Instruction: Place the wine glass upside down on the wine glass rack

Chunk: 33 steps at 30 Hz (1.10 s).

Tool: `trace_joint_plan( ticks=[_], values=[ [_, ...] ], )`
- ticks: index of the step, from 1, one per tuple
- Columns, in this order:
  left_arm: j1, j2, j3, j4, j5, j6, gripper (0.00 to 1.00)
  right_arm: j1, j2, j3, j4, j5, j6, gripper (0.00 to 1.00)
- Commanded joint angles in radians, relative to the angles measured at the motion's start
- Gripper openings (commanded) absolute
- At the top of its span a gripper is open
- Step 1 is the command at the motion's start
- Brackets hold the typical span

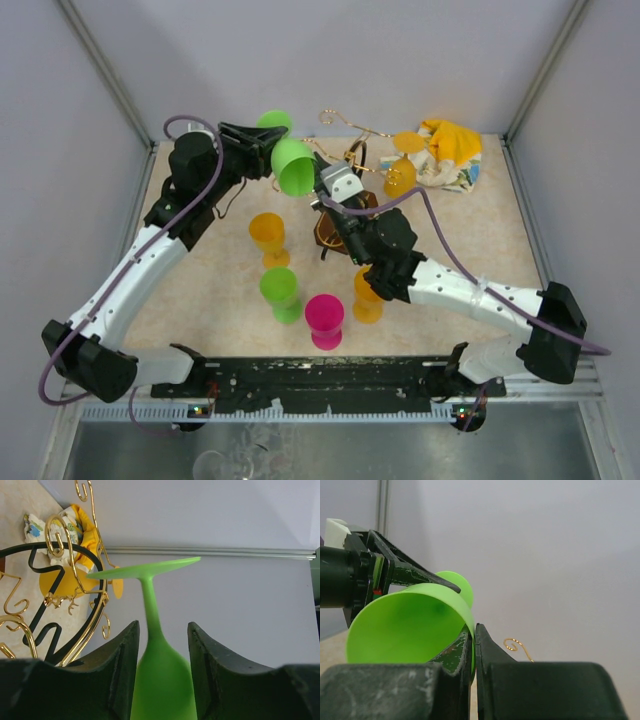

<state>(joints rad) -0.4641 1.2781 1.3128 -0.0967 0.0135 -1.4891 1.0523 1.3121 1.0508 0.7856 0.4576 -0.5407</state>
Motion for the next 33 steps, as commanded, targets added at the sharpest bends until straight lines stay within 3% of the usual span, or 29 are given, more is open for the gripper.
trace_joint_plan(
  ticks=[1, 11, 25, 31, 33],
  values=[
    [0.005, -0.023, -0.006, 0.055, -0.018, 0.007, 0.47, 0.015, -0.016, -0.010, 0.070, 0.015, -0.013, 0.00],
    [0.005, -0.019, -0.012, 0.088, -0.017, 0.033, 0.26, 0.018, -0.010, -0.012, 0.058, 0.037, -0.016, 0.00],
    [0.009, -0.008, -0.053, 0.203, 0.009, 0.085, 0.09, 0.018, -0.025, -0.038, 0.053, 0.045, -0.010, 0.02],
    [0.011, -0.003, -0.068, 0.248, 0.031, 0.097, 0.03, 0.018, -0.022, -0.046, 0.067, 0.068, -0.022, 0.07],
    [0.013, -0.008, -0.076, 0.267, 0.030, 0.112, 0.01, 0.017, -0.022, -0.049, 0.072, 0.078, -0.028, 0.14]
  ],
)
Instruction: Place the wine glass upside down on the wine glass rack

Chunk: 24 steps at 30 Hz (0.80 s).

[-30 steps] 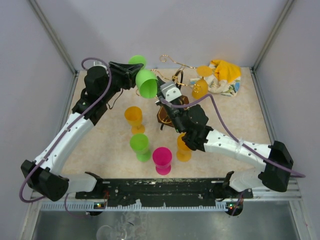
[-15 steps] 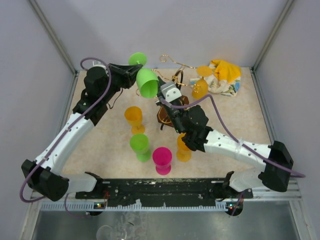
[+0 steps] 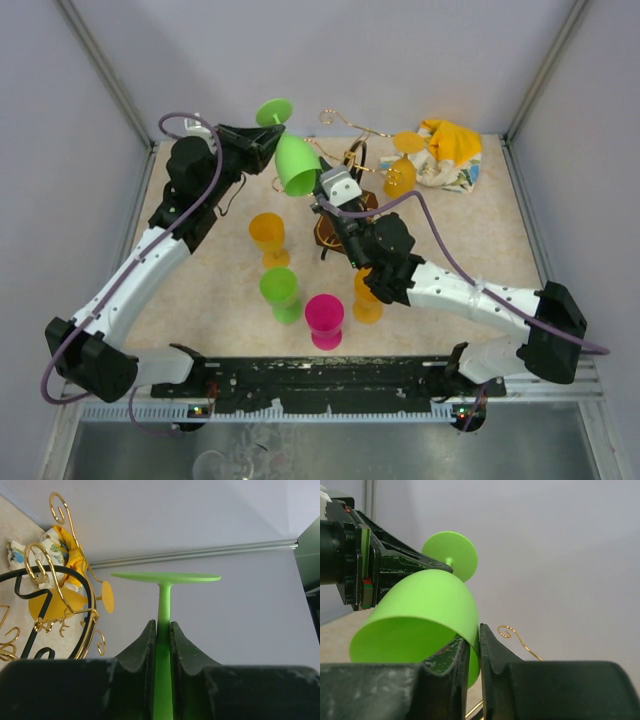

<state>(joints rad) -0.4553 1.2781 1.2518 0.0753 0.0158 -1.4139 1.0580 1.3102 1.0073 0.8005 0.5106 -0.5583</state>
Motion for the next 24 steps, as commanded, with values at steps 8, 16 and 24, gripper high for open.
trace_joint_plan(
  ticks=[8, 16, 24],
  values=[
    [0.021, -0.039, -0.030, 0.163, -0.019, 0.171, 0.00, 0.012, -0.035, -0.025, 0.077, 0.065, -0.034, 0.34],
    [0.069, -0.067, -0.005, 0.170, -0.077, 0.415, 0.00, 0.012, -0.078, -0.067, 0.047, 0.132, -0.058, 0.52],
    [0.145, -0.026, 0.078, 0.140, -0.102, 0.753, 0.00, 0.012, -0.175, -0.102, -0.032, 0.221, -0.069, 0.62]
  ],
)
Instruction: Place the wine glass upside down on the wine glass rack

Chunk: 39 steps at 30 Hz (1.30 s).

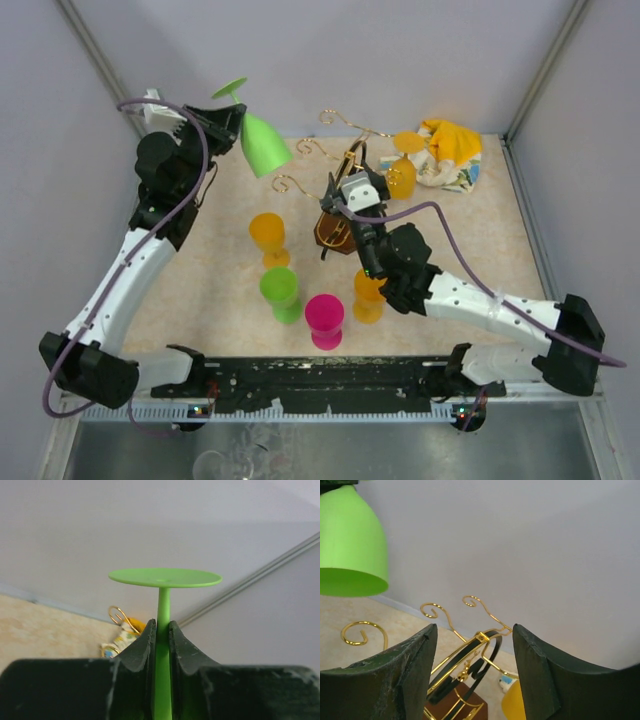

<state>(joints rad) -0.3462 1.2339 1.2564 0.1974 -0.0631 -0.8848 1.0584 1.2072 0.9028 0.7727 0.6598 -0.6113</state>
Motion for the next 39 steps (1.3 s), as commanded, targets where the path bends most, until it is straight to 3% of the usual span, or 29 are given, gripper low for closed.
trace_joint_plan(
  ticks=[1, 6, 12, 17, 25, 31, 39],
  values=[
    [0.047, 0.030, 0.082, 0.019, -0.023, 0.269, 0.00, 0.012, -0.085, 0.002, -0.020, 0.088, -0.020, 0.62],
    [0.093, 0.080, 0.073, 0.123, -0.017, 0.482, 0.00, 0.011, -0.180, 0.004, -0.157, 0.137, 0.001, 0.69],
    [0.098, 0.163, -0.001, 0.363, 0.035, 0.710, 0.00, 0.011, -0.256, 0.119, -0.548, 0.115, 0.131, 0.75],
    [0.109, 0.253, -0.038, 0.526, 0.169, 0.802, 0.00, 0.009, -0.312, 0.118, -0.621, 0.152, 0.154, 0.77],
    [0.184, 0.367, -0.052, 0.662, 0.429, 0.686, 0.00, 0.008, -0.366, 0.077, -0.651, 0.158, 0.181, 0.77],
    [0.191, 0.453, -0.027, 0.690, 0.570, 0.728, 0.00, 0.002, -0.360, 0.050, -0.648, 0.158, 0.189, 0.77],
    [0.191, 0.624, -0.027, 0.986, 0.719, 0.644, 0.00, -0.007, -0.324, 0.054, -0.648, 0.155, 0.192, 0.77]
  ],
)
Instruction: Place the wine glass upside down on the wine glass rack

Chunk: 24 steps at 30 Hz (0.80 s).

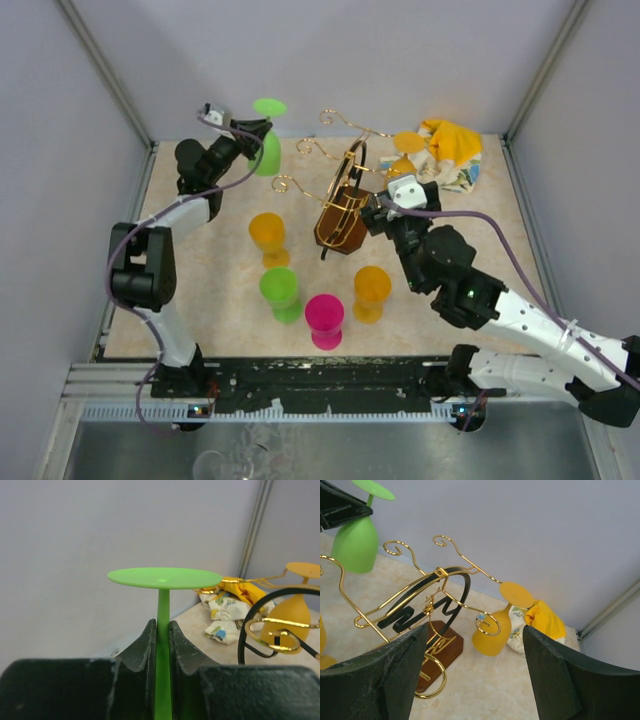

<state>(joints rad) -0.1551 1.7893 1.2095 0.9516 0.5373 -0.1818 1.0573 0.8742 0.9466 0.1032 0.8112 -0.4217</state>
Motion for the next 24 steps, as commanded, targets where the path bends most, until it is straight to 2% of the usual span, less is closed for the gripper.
trace_joint_plan(
  ticks=[1, 6, 12, 18, 24],
  values=[
    [0.000, 0.091, 0.027, 0.272, 0.138, -0.081, 0.00, -0.007, 0.011, 0.011, 0.024, 0.002, 0.000, 0.77],
    [-0.006, 0.185, 0.081, 0.438, 0.217, -0.184, 0.00, -0.014, 0.002, 0.013, 0.038, -0.006, -0.009, 0.77],
    [-0.017, 0.254, 0.147, 0.466, 0.292, -0.224, 0.00, -0.021, 0.002, 0.016, 0.026, -0.005, -0.009, 0.77],
    [-0.017, 0.320, 0.245, 0.474, 0.438, -0.302, 0.00, -0.024, 0.003, 0.017, 0.016, -0.003, 0.000, 0.77],
    [-0.017, 0.416, 0.390, 0.522, 0.575, -0.438, 0.00, -0.028, 0.006, 0.018, 0.005, 0.002, 0.006, 0.77]
  ],
)
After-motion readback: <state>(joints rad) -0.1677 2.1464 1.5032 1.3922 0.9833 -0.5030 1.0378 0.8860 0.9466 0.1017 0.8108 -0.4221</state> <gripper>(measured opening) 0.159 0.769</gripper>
